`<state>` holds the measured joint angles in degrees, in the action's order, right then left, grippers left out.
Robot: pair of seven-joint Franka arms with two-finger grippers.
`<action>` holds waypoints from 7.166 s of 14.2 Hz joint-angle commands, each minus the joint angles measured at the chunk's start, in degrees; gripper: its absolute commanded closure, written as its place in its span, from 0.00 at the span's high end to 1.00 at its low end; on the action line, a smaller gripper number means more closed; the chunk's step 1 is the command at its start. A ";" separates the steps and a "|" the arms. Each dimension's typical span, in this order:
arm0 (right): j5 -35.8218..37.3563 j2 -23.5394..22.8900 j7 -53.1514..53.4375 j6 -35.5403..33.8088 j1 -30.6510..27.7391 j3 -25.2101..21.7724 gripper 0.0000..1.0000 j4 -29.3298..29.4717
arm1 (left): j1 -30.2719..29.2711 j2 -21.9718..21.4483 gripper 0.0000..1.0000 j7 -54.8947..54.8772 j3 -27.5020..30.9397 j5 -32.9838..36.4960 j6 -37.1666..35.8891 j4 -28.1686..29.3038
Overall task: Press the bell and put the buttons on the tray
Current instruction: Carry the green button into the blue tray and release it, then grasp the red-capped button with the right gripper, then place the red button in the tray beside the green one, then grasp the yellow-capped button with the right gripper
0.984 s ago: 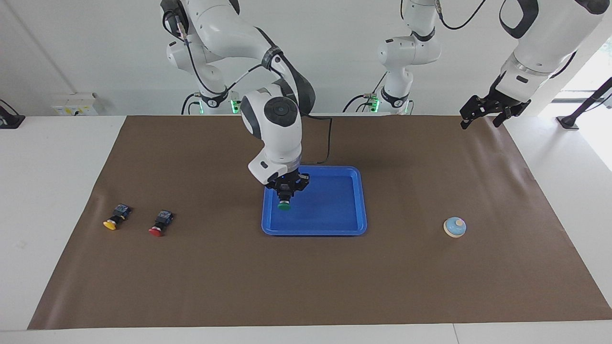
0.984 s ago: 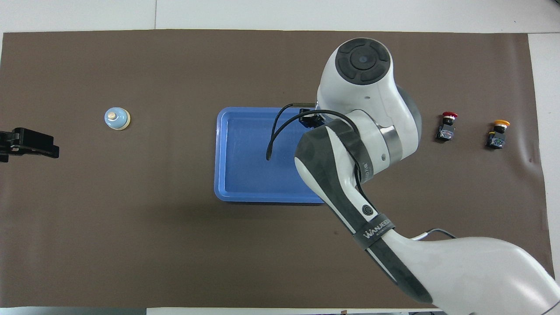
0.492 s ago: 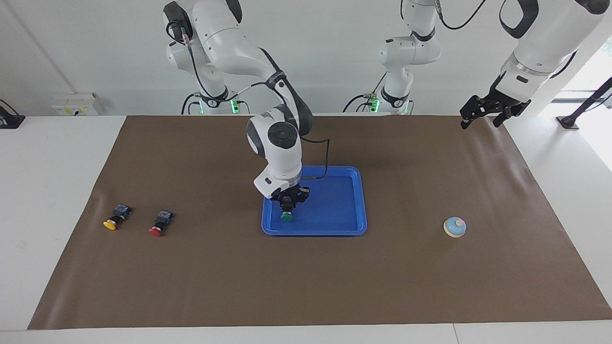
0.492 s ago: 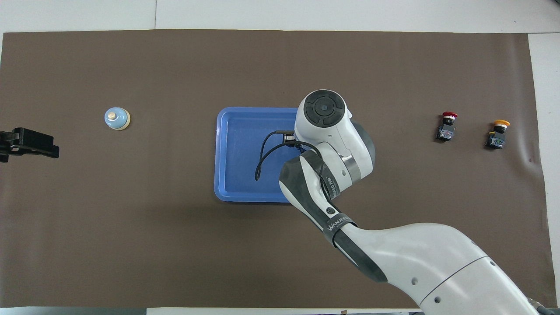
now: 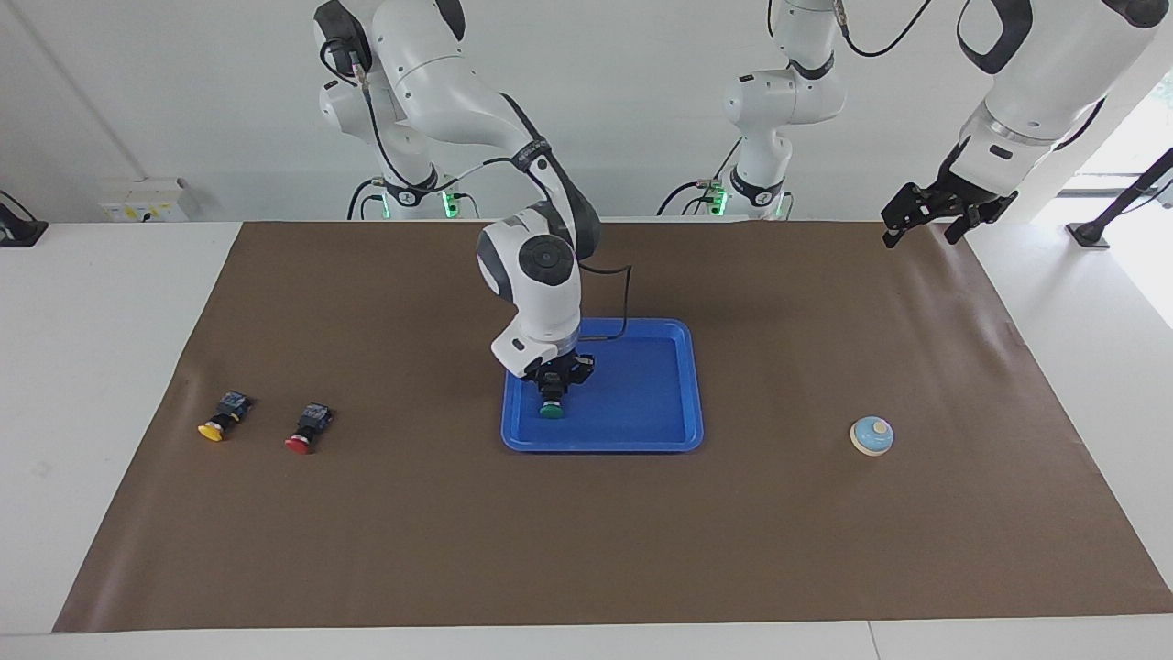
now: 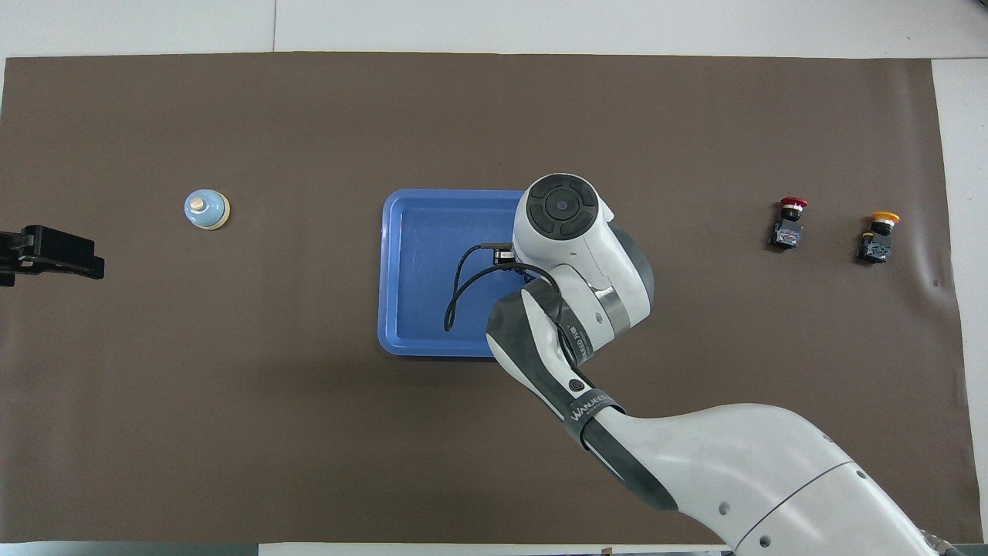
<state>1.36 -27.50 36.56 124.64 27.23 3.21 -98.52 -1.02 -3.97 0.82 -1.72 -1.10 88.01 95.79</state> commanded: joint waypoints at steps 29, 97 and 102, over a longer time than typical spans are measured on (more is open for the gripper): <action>2.86 6.41 -29.88 13.78 -34.26 -2.50 1.00 -13.97 | 0.05 -0.17 1.00 0.33 0.23 -0.04 -0.73 -0.52; 5.05 6.50 -29.06 -15.66 -31.77 -2.68 1.00 9.15 | 0.05 -0.17 1.00 0.33 0.23 -0.04 -0.73 -0.52; 5.67 6.32 -38.74 -1.70 -41.19 -2.68 1.00 -1.39 | 0.05 -0.17 1.00 0.33 0.23 -0.04 -0.73 -0.52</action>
<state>6.03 -22.64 0.91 117.36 -11.13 -0.46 -94.20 -1.02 -3.97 0.82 -1.71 -1.10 88.01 95.79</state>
